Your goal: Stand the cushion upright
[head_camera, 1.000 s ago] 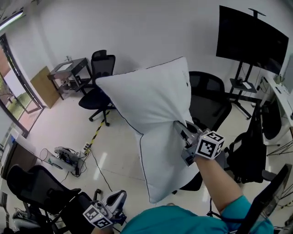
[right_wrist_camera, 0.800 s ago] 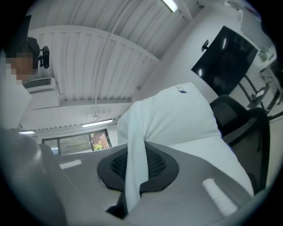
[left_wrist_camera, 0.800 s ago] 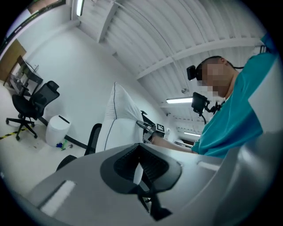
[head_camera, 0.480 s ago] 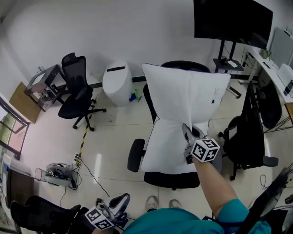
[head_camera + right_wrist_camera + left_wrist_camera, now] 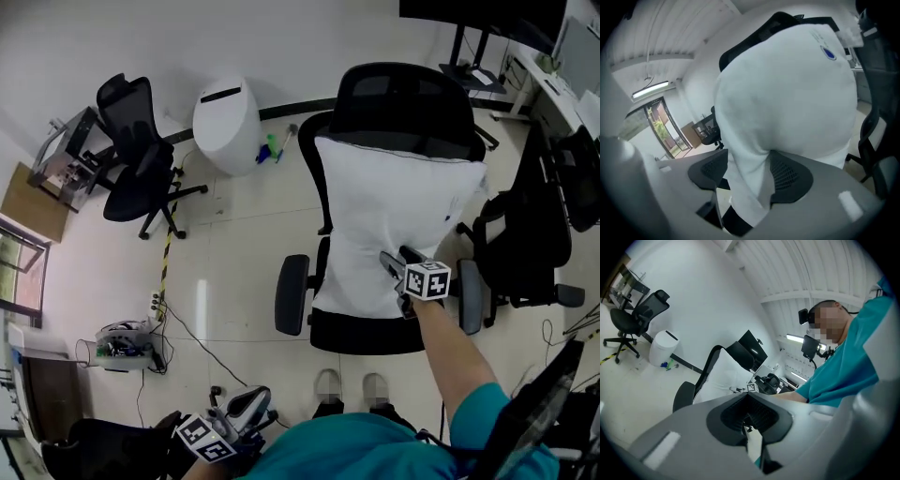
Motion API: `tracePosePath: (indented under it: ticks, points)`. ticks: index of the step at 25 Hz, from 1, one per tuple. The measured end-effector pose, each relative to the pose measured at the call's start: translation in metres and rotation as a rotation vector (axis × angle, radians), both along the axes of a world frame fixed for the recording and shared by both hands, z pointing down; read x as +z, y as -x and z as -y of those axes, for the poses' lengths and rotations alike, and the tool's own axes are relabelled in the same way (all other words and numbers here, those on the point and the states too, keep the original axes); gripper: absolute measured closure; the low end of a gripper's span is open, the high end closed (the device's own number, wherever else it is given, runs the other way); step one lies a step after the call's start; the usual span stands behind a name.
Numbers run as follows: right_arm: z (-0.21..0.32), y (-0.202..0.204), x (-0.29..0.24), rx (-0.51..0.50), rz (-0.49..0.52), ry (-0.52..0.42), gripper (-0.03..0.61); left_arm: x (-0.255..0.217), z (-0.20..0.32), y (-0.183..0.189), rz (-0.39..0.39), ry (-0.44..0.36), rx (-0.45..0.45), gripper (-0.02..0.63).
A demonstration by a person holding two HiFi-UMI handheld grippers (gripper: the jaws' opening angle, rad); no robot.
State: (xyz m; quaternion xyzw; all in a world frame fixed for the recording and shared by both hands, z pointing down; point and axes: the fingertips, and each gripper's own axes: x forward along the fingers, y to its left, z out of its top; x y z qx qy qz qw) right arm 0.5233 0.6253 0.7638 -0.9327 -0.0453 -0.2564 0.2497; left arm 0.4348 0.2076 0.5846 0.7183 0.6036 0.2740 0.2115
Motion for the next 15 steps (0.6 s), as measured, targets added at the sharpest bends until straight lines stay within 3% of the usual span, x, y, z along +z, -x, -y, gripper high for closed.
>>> tracePosePath:
  ticks: [3, 7, 9, 12, 15]
  points:
    - [0.008, 0.023, -0.015, 0.015, 0.008, -0.043, 0.233, -0.008, -0.005, -0.007, -0.018, 0.038, 0.048, 0.603]
    - [0.049, 0.073, -0.060, -0.077, -0.074, -0.098, 0.247, -0.025, -0.024, -0.013, -0.052, 0.113, 0.111, 0.603]
    - [0.077, 0.101, -0.094, -0.148, -0.172, -0.161, 0.303, -0.032, -0.032, -0.011, -0.064, 0.148, 0.145, 0.603]
    - [0.110, 0.143, -0.154, -0.214, -0.333, -0.264, 0.445, -0.044, -0.043, 0.000, -0.081, 0.185, 0.189, 0.603]
    - [0.125, 0.187, -0.207, -0.244, -0.436, -0.295, 0.569, -0.064, -0.052, 0.025, -0.107, 0.212, 0.223, 0.603]
